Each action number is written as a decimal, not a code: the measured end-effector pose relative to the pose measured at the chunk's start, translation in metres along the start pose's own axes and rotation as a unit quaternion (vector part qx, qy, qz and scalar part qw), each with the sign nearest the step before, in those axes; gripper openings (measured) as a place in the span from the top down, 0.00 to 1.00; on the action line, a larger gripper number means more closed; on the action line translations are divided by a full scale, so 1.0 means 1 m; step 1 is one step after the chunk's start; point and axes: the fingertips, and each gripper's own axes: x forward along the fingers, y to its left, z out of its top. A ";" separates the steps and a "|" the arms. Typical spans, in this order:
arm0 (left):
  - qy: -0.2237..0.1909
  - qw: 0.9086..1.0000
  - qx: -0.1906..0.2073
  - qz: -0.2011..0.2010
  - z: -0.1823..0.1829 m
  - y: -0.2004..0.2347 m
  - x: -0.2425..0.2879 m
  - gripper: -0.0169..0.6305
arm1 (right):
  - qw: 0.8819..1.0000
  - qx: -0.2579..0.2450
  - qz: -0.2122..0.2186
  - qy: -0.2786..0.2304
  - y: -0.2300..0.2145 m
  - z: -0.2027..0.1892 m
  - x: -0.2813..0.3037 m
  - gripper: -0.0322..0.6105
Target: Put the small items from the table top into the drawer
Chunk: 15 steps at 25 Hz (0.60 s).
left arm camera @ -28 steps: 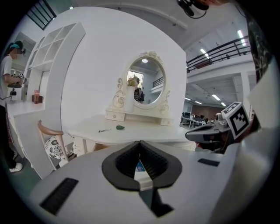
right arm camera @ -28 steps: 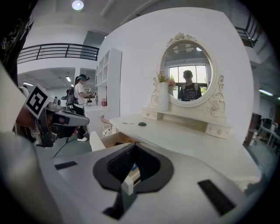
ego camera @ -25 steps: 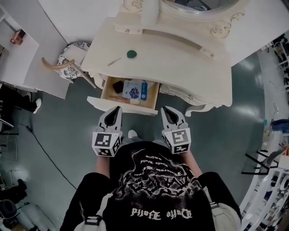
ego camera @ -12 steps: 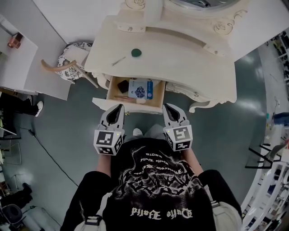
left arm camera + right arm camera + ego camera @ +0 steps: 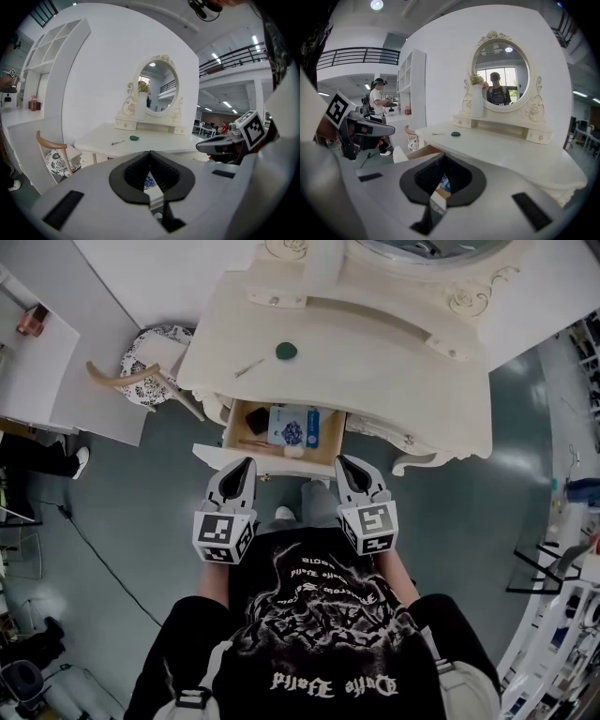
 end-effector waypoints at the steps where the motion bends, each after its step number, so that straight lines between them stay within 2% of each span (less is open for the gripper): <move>1: 0.000 1.000 -0.002 0.001 0.000 0.000 0.002 0.95 | 1.000 0.000 0.001 -0.001 -0.002 0.000 0.001 0.94; 8: 0.000 1.000 -0.008 0.013 0.008 0.000 0.018 0.95 | 1.000 0.000 0.010 -0.003 -0.023 0.012 0.017 0.94; 15: 0.002 0.999 -0.023 0.041 0.014 0.007 0.032 0.95 | 0.999 -0.010 0.038 0.001 -0.035 0.023 0.038 0.94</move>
